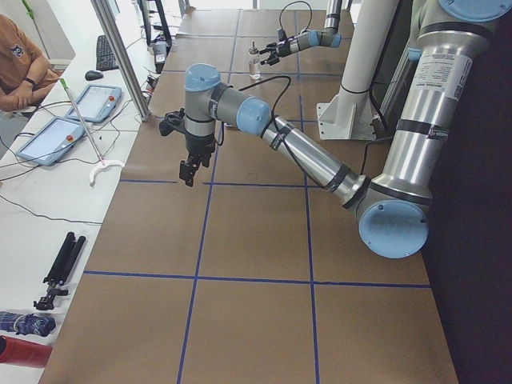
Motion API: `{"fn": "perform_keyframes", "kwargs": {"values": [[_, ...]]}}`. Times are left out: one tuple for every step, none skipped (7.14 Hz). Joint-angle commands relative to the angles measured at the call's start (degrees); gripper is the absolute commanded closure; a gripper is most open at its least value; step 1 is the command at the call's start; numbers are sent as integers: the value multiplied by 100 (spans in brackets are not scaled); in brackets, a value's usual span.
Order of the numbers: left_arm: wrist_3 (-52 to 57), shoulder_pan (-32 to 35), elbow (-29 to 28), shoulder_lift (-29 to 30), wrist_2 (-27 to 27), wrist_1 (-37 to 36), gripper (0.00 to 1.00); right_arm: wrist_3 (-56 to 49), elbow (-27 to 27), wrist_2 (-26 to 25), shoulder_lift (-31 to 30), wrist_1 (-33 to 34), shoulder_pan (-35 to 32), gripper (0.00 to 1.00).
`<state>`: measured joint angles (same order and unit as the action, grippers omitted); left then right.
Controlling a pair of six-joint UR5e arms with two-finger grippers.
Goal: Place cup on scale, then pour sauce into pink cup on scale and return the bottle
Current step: 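Close the right gripper around the glass dispenser bottle's body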
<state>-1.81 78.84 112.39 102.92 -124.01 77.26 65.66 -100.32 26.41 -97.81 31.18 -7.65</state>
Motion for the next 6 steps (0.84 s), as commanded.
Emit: {"fn": "perform_keyframes", "kwargs": {"values": [[5,0,20,-44,0,0,0,-97,292,39,365,-7,-139,0],[5,0,38,-87,9,9,0,-106,355,135,411,-16,-209,0],[5,0,46,-88,0,9,0,-97,407,162,411,-16,-289,0],[5,0,55,-88,9,9,0,-88,443,171,411,-16,-333,0],[5,0,64,-97,9,9,0,-97,452,276,420,-16,-412,0],[5,0,64,-97,17,9,0,-97,443,399,429,-24,-499,0]]}}
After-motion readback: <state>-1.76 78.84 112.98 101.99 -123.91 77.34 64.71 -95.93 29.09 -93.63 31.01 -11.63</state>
